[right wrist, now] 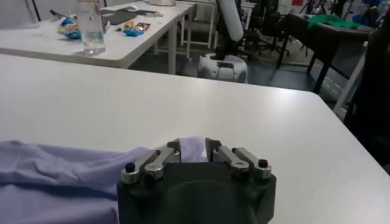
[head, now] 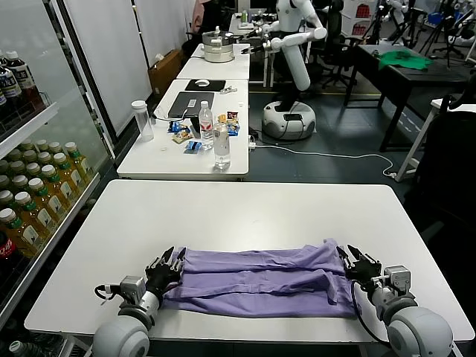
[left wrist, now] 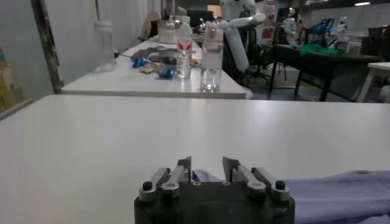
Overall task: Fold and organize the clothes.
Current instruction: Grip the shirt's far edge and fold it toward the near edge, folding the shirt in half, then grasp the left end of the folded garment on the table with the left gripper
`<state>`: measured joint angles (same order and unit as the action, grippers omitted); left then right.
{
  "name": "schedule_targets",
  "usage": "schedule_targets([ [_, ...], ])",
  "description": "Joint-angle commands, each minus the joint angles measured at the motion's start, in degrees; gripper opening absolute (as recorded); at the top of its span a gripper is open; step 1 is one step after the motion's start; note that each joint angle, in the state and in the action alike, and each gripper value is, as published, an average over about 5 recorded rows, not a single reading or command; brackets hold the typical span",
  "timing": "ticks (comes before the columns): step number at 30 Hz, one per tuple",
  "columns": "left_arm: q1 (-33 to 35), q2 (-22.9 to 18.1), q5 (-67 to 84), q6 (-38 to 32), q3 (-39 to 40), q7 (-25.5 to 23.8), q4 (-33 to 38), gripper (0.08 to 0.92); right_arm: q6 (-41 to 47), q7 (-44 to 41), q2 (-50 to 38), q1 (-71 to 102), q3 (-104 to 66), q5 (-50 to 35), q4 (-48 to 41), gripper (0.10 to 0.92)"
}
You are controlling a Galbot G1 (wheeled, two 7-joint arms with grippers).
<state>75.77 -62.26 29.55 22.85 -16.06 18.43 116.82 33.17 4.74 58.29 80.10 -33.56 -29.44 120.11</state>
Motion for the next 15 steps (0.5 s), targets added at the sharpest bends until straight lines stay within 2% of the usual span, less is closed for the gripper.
schedule_targets([
  [1,4.53,-5.73,-12.27,-2.17,1.15,3.55,1.02,0.513,-0.03,-0.16,0.55,1.66,0.06,2.14,0.46,0.525],
  [6,4.84,-9.07,-16.12,-2.49,2.59,5.5,-2.65,0.652,-0.05,-0.32,0.99,2.05,0.25,2.65,0.61,0.673],
  [11,4.32,-10.31,-17.91,-2.09,3.13,6.87,-5.0,0.786,-0.06,-0.43,1.05,2.32,0.27,2.71,0.75,0.796],
  [13,4.06,-10.57,-18.44,-2.02,3.13,7.27,-5.98,0.797,-0.06,-0.48,1.04,2.38,0.22,2.69,0.79,0.812],
  [15,3.87,-10.81,-18.73,-2.09,3.09,7.57,-6.89,0.772,-0.07,-0.52,1.04,2.44,0.18,2.64,0.84,0.818],
])
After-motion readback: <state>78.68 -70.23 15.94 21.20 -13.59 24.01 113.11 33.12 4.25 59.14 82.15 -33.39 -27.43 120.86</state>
